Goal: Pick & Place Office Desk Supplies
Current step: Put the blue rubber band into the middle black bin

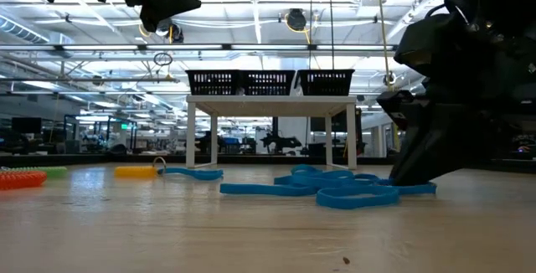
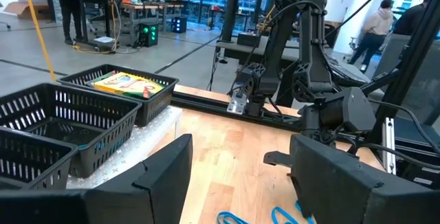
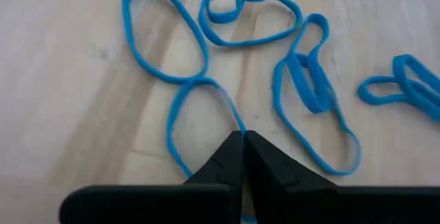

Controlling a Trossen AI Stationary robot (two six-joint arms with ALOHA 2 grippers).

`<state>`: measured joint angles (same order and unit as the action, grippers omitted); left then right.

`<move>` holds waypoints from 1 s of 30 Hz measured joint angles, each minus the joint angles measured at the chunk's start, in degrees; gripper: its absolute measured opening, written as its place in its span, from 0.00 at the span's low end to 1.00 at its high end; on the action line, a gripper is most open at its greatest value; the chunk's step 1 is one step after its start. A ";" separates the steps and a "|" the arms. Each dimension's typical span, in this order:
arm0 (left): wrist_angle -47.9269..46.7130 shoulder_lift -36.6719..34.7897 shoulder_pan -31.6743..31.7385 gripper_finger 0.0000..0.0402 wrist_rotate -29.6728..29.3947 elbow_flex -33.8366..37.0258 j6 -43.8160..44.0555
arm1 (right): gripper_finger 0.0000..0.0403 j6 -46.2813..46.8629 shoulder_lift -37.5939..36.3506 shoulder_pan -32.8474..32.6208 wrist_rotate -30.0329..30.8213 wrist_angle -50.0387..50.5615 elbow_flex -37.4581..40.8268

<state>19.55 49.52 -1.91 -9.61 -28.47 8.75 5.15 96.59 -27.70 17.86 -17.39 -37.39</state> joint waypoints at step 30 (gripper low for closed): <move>21.03 13.99 0.04 0.64 -10.80 -0.04 -13.39 | 0.00 -16.63 -29.47 14.36 0.05 -11.28 6.78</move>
<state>40.59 63.51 -1.87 -20.40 -28.51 -4.64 -11.49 67.11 -13.35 17.91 -28.67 -30.61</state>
